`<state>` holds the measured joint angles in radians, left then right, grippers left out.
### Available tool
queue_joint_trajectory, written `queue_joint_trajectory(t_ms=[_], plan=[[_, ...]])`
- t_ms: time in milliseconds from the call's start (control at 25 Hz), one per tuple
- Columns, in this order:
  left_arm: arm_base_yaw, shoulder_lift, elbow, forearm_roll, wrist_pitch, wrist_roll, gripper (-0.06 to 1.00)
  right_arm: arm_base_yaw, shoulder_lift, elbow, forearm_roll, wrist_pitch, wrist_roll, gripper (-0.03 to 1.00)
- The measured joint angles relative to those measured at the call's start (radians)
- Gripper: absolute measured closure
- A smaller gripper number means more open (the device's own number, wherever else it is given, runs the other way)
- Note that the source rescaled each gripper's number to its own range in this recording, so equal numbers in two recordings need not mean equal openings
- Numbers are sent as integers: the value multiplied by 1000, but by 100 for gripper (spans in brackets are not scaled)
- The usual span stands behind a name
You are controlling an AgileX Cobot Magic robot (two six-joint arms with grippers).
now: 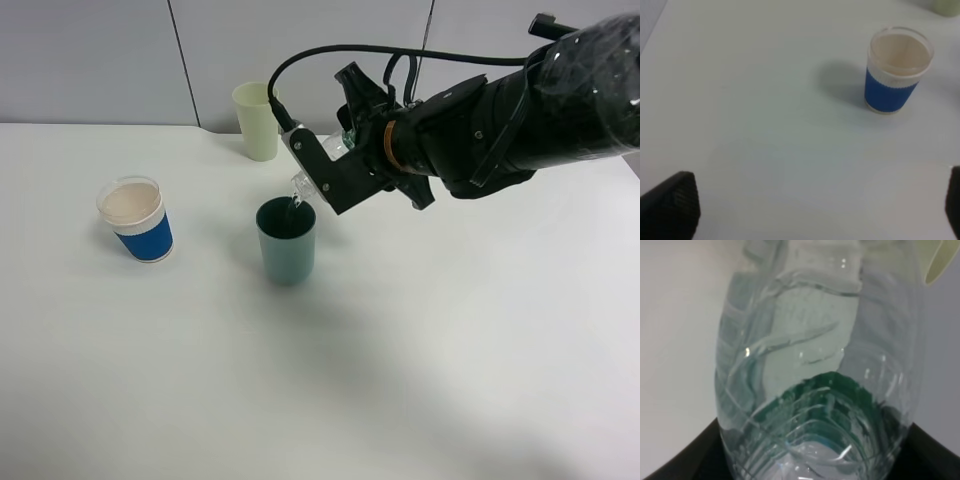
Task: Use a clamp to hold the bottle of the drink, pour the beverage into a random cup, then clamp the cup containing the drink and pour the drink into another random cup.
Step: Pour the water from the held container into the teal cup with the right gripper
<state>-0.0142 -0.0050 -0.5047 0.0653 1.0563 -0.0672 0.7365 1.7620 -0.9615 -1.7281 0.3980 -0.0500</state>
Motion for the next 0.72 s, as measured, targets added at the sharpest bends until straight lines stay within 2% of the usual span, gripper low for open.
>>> queue_joint_trajectory(t_ms=[720], plan=[[0,0,0,0,0,0,-6,0,0,-34,-2,-14,-20,97]])
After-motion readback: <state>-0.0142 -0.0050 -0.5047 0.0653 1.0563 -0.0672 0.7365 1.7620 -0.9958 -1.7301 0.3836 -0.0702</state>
